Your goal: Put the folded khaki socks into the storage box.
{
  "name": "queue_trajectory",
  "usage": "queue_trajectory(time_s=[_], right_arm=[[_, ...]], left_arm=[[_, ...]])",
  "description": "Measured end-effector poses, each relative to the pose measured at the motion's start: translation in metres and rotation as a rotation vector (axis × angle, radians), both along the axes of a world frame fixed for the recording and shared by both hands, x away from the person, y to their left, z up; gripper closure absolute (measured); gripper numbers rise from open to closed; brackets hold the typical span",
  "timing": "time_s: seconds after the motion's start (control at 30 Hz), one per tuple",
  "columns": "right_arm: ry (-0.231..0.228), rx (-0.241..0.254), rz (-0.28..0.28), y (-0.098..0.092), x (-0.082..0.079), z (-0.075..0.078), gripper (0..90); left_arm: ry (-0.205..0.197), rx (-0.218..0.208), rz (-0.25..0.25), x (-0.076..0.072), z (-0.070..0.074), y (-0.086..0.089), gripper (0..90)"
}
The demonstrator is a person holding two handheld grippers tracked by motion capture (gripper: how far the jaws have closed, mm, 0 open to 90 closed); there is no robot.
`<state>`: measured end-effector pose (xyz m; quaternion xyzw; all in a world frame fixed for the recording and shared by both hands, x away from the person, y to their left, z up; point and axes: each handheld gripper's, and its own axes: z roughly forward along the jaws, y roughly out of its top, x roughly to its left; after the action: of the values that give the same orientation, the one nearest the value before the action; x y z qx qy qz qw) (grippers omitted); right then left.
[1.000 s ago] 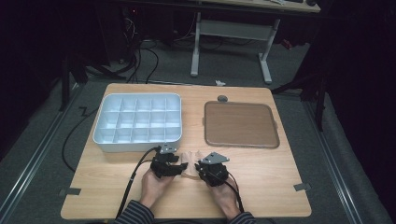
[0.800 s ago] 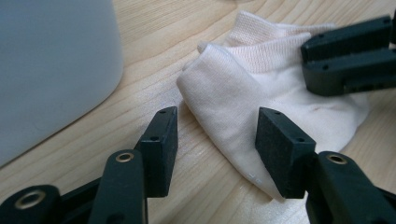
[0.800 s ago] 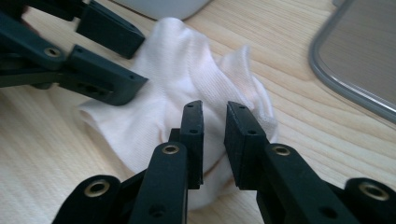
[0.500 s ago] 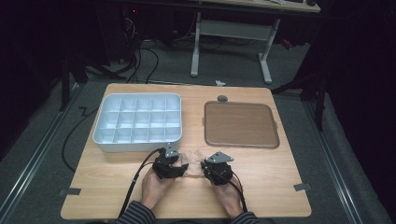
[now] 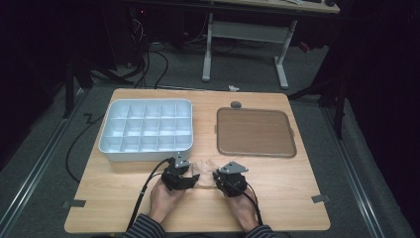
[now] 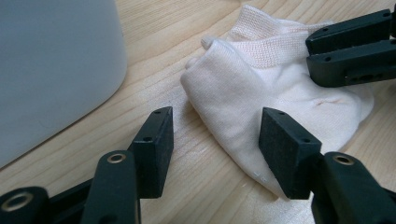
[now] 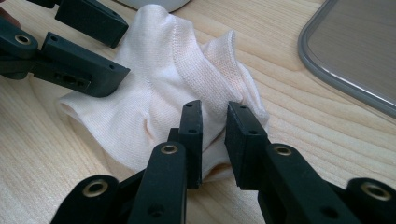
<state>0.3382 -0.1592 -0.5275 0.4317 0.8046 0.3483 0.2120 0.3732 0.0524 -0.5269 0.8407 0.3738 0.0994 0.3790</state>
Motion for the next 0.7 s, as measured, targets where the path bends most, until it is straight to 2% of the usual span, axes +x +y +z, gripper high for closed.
queue_trajectory(time_s=[0.1, 0.2, 0.33, 0.43, 0.53, 0.6, 0.7], right_arm=[[0.017, 0.022, 0.003, -0.001, 0.001, 0.001, 73.2], [0.014, 0.038, 0.010, -0.002, -0.001, 0.004, 71.7], [-0.009, 0.054, 0.023, -0.002, -0.006, 0.010, 74.2], [-0.028, 0.071, 0.046, 0.001, -0.011, 0.015, 77.7], [-0.023, 0.065, 0.074, 0.007, -0.013, 0.016, 79.4], [-0.010, 0.061, 0.083, 0.011, -0.012, 0.014, 80.0], [0.002, 0.062, 0.087, 0.013, -0.010, 0.010, 80.6]], left_arm=[[0.022, -0.011, 0.002, 0.002, 0.001, 0.002, 45.6], [0.042, -0.045, 0.009, 0.003, 0.003, 0.006, 45.8], [0.063, -0.106, 0.028, 0.007, 0.007, 0.011, 46.5], [0.075, -0.127, 0.043, 0.011, 0.010, 0.011, 46.5], [0.083, -0.144, 0.063, 0.016, 0.011, 0.009, 46.9], [0.059, -0.117, 0.079, 0.017, 0.012, 0.006, 46.7], [0.061, -0.117, 0.086, 0.018, 0.012, 0.004, 47.4]])
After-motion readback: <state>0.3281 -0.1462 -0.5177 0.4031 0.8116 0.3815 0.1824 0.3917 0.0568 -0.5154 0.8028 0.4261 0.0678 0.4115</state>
